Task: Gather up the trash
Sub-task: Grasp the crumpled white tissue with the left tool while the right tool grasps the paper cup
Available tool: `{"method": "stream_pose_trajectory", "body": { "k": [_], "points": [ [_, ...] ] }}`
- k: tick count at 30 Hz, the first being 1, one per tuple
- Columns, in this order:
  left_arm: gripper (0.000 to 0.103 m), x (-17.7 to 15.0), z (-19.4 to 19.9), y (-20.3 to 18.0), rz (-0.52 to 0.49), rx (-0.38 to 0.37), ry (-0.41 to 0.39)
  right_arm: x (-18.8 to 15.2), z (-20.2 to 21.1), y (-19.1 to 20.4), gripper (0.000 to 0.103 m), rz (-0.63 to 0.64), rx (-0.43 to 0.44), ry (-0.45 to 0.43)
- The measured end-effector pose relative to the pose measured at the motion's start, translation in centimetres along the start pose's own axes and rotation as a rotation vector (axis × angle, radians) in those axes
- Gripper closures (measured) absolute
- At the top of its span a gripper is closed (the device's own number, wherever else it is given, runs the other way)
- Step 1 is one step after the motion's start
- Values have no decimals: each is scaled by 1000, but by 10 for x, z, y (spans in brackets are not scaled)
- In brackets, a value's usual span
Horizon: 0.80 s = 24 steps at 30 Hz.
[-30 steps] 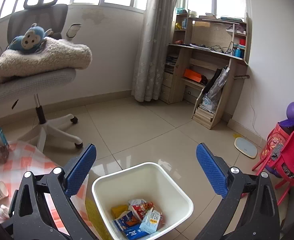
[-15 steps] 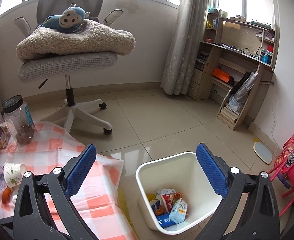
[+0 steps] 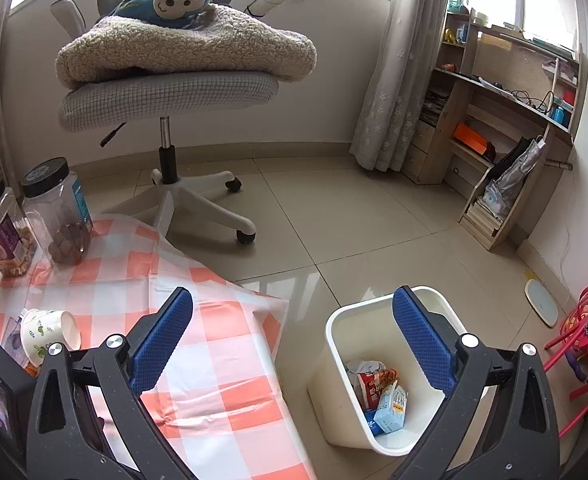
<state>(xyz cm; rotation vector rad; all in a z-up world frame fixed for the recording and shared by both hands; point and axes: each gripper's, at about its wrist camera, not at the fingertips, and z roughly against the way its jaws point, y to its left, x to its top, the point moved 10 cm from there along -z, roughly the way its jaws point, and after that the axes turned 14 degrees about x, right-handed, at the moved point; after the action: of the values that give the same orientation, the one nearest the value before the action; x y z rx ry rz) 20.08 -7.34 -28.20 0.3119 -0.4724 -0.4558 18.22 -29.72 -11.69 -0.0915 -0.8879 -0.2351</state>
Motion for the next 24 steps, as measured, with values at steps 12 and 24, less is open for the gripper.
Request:
{"method": "stream_pose_trajectory", "body": {
  "k": [12,24],
  "points": [
    [72,0,39,21,136,-183,-31,-7,-22,34,7,48,40,53],
    [72,-17,130,178,597,-147,-202,-48,-30,191,7,649,382,40]
  ]
}}
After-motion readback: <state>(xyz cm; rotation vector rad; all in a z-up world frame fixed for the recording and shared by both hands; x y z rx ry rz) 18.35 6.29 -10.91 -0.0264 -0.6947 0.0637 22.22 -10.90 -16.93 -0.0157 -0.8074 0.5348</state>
